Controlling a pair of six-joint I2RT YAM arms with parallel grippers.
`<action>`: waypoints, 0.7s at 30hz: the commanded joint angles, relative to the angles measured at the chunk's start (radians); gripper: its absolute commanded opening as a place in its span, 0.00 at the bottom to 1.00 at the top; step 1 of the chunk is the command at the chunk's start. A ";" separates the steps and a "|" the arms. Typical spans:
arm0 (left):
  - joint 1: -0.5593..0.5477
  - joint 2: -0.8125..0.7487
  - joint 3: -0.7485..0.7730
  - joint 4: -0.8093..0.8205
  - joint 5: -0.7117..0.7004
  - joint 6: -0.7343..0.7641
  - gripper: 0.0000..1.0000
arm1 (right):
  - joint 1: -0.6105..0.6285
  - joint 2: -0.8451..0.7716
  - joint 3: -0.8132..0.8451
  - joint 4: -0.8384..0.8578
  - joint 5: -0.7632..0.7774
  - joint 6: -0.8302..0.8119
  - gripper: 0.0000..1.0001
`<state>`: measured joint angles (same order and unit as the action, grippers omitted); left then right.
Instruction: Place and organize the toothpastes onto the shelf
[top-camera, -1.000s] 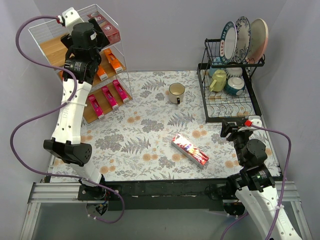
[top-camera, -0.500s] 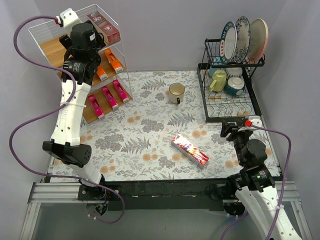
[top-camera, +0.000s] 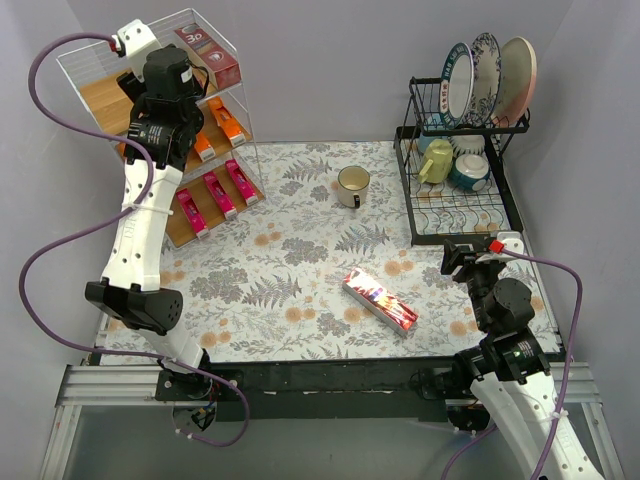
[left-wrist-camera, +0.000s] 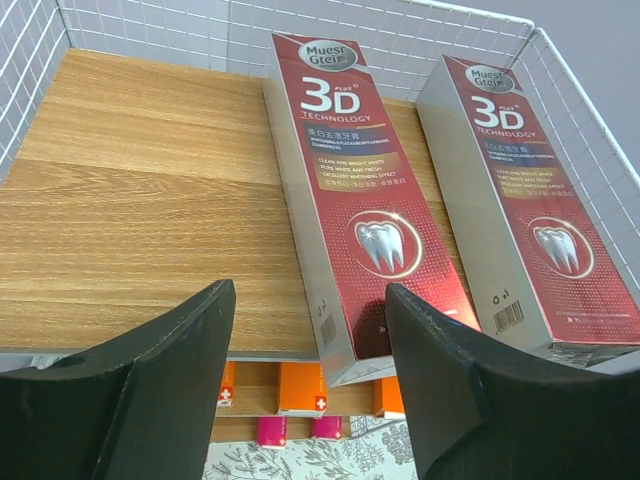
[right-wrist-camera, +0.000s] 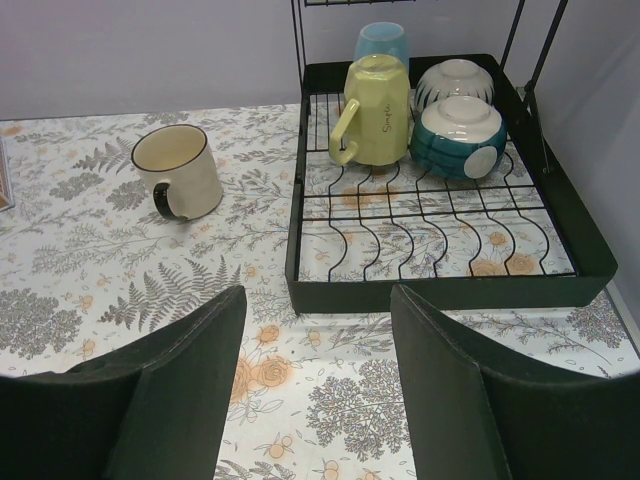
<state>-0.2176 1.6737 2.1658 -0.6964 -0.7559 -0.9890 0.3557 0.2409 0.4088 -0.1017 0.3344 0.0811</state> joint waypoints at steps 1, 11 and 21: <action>0.007 -0.046 -0.020 -0.037 -0.048 0.019 0.60 | 0.006 -0.012 -0.010 0.054 0.003 -0.007 0.68; 0.015 -0.063 -0.034 -0.044 -0.094 0.035 0.57 | 0.008 -0.014 -0.011 0.054 0.003 -0.007 0.68; 0.018 -0.074 0.005 -0.037 -0.039 0.027 0.64 | 0.006 -0.012 -0.011 0.054 0.003 -0.007 0.68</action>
<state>-0.2062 1.6539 2.1460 -0.6994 -0.8158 -0.9752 0.3557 0.2409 0.4088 -0.1013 0.3340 0.0811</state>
